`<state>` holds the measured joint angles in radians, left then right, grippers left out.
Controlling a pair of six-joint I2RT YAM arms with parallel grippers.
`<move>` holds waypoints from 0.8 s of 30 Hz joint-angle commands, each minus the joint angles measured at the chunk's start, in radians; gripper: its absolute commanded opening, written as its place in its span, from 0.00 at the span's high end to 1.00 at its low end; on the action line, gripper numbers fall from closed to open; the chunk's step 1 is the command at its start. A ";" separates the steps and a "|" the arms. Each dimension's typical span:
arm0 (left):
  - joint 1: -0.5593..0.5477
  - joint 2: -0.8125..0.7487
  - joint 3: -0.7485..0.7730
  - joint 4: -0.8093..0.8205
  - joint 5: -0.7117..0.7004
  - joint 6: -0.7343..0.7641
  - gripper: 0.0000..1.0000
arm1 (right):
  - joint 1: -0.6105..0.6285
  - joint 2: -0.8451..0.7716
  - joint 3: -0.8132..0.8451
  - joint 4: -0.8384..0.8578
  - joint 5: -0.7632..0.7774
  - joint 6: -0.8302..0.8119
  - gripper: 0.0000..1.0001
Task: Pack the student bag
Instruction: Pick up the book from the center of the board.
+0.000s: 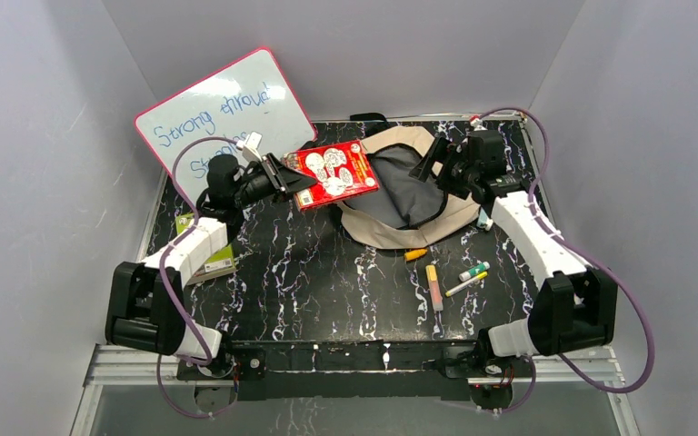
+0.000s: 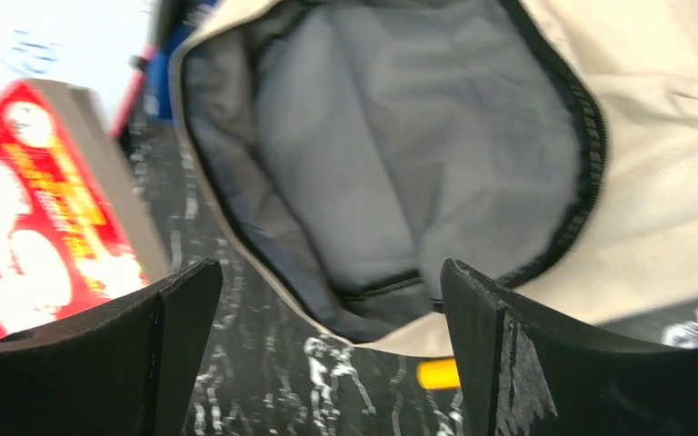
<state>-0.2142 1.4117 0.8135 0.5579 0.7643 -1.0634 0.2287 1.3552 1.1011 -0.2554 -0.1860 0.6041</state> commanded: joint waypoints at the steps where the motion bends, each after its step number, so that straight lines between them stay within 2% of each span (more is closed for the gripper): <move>1: 0.028 -0.086 0.075 -0.123 -0.004 0.108 1.00 | -0.006 0.042 0.101 -0.164 0.143 -0.135 0.01; 6: 0.034 -0.101 0.086 -0.184 -0.014 0.143 1.00 | -0.008 0.008 0.014 -0.022 0.159 -0.188 0.01; 13: 0.035 -0.115 0.079 -0.229 -0.024 0.173 1.00 | 0.008 0.205 0.185 -0.125 0.089 -0.325 0.01; 18: 0.035 -0.139 0.084 -0.324 -0.076 0.221 1.00 | 0.141 0.379 0.354 -0.176 0.239 -0.441 0.01; 24: 0.036 -0.236 0.099 -0.542 -0.271 0.315 1.00 | 0.272 0.574 0.538 -0.214 0.414 -0.600 0.03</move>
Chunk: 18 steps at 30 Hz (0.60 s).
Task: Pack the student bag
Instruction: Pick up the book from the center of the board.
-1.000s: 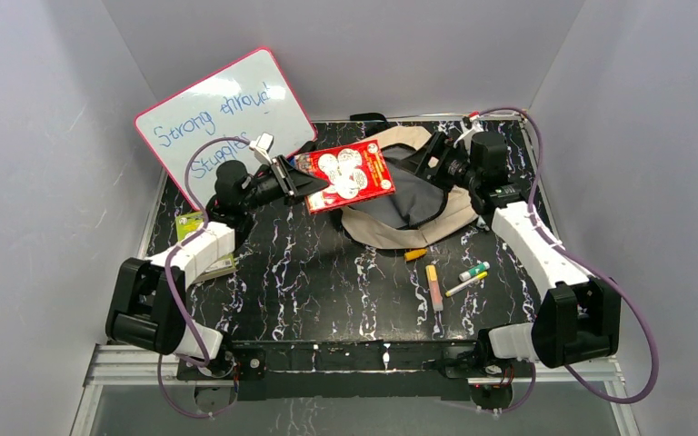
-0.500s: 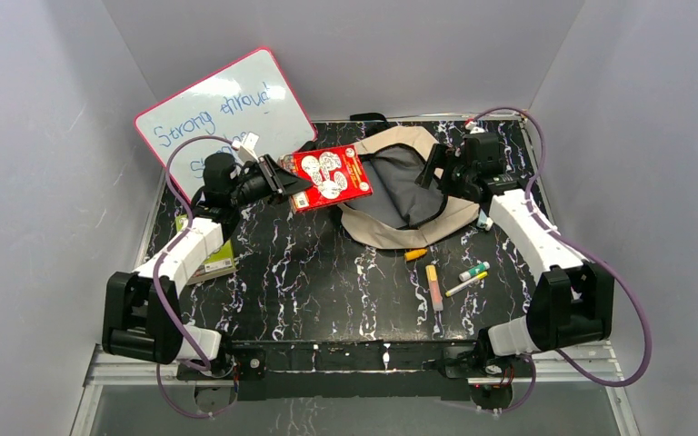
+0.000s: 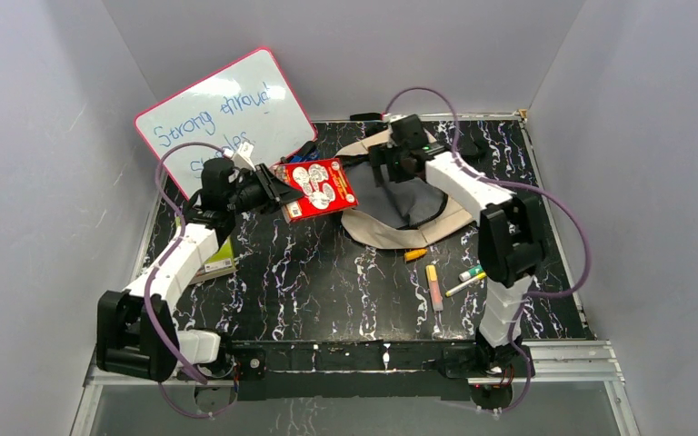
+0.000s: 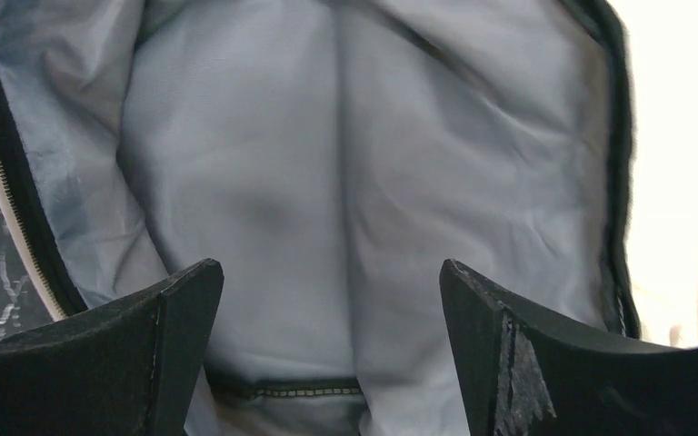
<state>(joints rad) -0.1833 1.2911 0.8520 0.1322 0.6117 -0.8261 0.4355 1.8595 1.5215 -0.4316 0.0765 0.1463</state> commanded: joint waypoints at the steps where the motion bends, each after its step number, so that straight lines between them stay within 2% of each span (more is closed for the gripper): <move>1: 0.006 -0.132 0.058 -0.141 -0.137 0.088 1.00 | 0.076 0.100 0.145 -0.043 0.183 -0.184 0.04; 6: 0.005 -0.189 0.038 -0.207 -0.158 0.105 1.00 | 0.107 0.219 0.238 -0.073 0.284 -0.277 0.14; 12: 0.007 -0.199 0.028 -0.206 -0.152 0.093 1.00 | 0.134 0.295 0.250 -0.071 0.404 -0.351 0.20; 18: 0.007 -0.181 0.031 -0.175 -0.124 0.075 1.00 | 0.134 0.333 0.250 -0.055 0.410 -0.357 0.24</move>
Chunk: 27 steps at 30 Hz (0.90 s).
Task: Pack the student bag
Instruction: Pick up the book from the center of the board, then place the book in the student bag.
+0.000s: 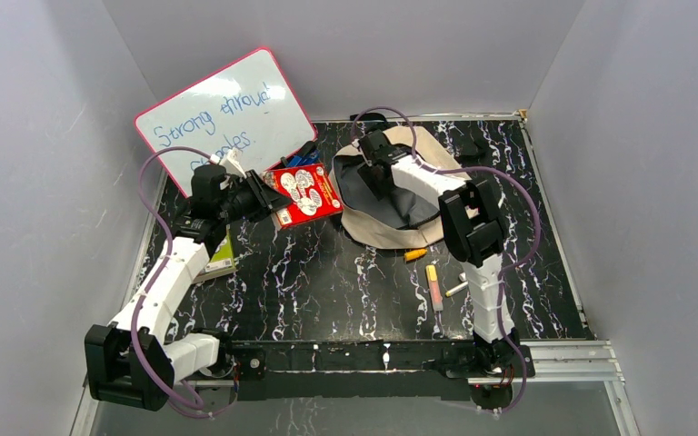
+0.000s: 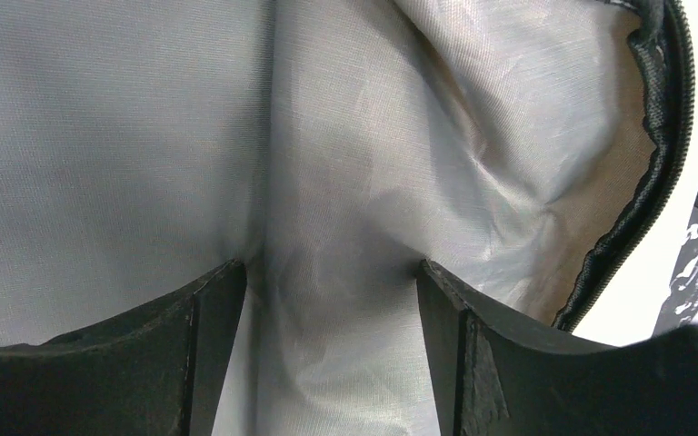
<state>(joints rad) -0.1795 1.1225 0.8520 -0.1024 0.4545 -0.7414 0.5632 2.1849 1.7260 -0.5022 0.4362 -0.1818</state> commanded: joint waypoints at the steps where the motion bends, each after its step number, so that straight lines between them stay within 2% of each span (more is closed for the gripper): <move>1: 0.004 -0.007 0.033 0.065 0.039 -0.012 1.00 | 0.006 0.010 0.047 0.019 0.055 -0.028 0.26; 5: 0.003 0.010 0.037 0.088 0.056 -0.024 1.00 | 0.007 0.007 0.042 0.045 0.080 -0.013 0.38; 11: 0.003 0.032 0.059 0.119 0.060 -0.025 1.00 | 0.005 -0.018 0.032 0.076 0.094 0.037 0.73; 17: 0.002 0.075 0.090 0.182 0.068 -0.047 1.00 | 0.003 -0.066 0.043 0.060 0.058 0.081 0.96; 19: 0.002 0.099 0.105 0.206 0.069 -0.058 1.00 | 0.003 -0.097 0.039 0.059 0.041 0.092 1.00; 23: -0.013 0.166 0.136 0.252 0.068 -0.077 1.00 | 0.004 -0.178 0.011 0.076 0.011 0.113 1.00; 27: -0.087 0.228 0.164 0.280 0.036 -0.082 1.00 | 0.003 -0.250 -0.006 0.083 -0.016 0.118 1.00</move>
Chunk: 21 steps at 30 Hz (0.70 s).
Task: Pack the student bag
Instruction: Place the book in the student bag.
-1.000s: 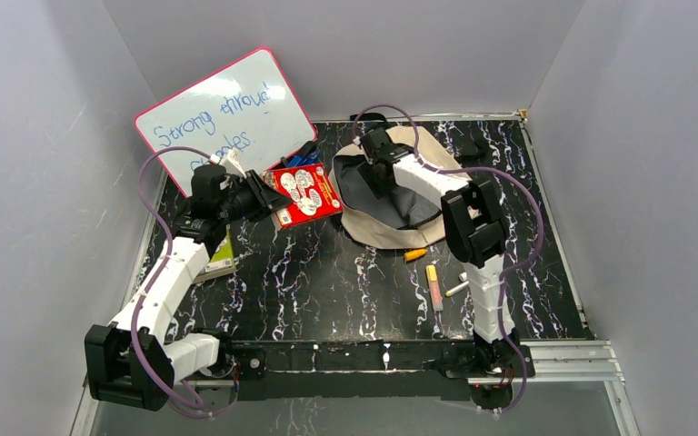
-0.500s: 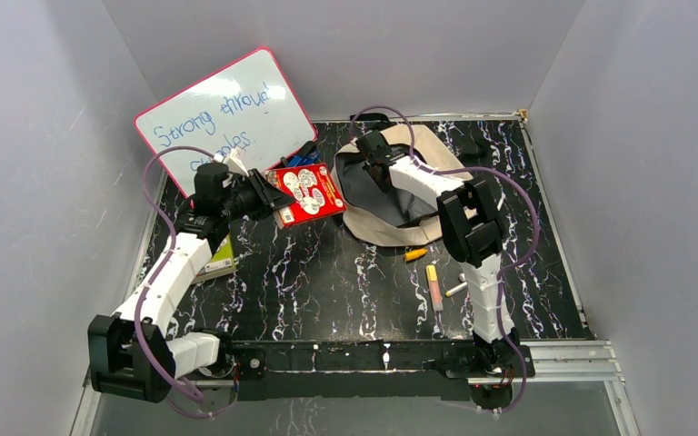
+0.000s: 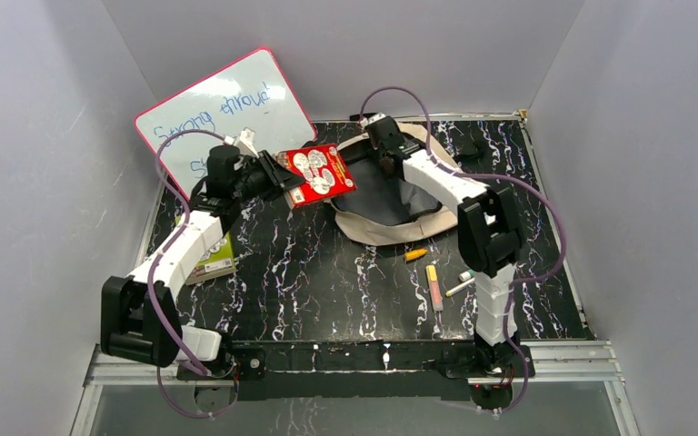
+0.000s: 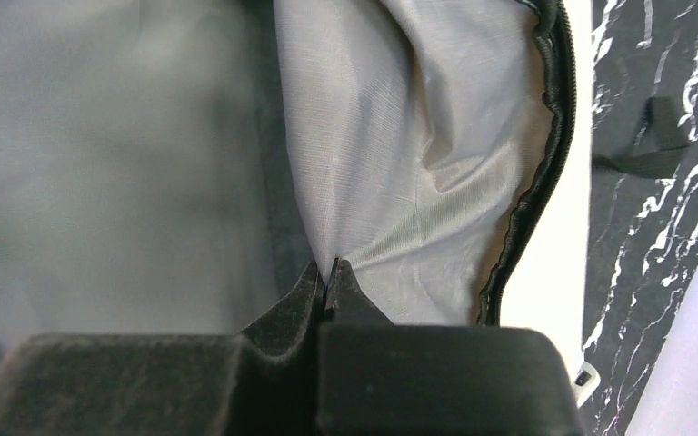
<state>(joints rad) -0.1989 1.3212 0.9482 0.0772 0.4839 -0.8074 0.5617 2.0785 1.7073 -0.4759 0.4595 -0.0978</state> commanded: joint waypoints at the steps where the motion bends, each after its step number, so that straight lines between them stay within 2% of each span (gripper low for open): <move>1: -0.086 0.045 0.074 0.107 -0.001 -0.016 1.00 | 0.004 -0.154 0.012 0.055 -0.047 0.037 1.00; 5: -0.126 0.083 0.076 0.139 -0.032 -0.034 1.00 | 0.005 -0.186 0.016 0.041 -0.071 0.044 1.00; 15: -0.140 0.160 0.041 0.256 -0.062 -0.111 1.00 | 0.004 -0.218 0.020 0.050 -0.136 0.090 1.00; 21: -0.174 0.229 0.061 0.325 -0.096 -0.170 1.00 | 0.004 -0.219 0.042 0.041 -0.151 0.202 1.00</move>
<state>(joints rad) -0.3443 1.5364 0.9752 0.2848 0.4088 -0.9287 0.5629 1.9305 1.7042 -0.4801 0.3321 0.0093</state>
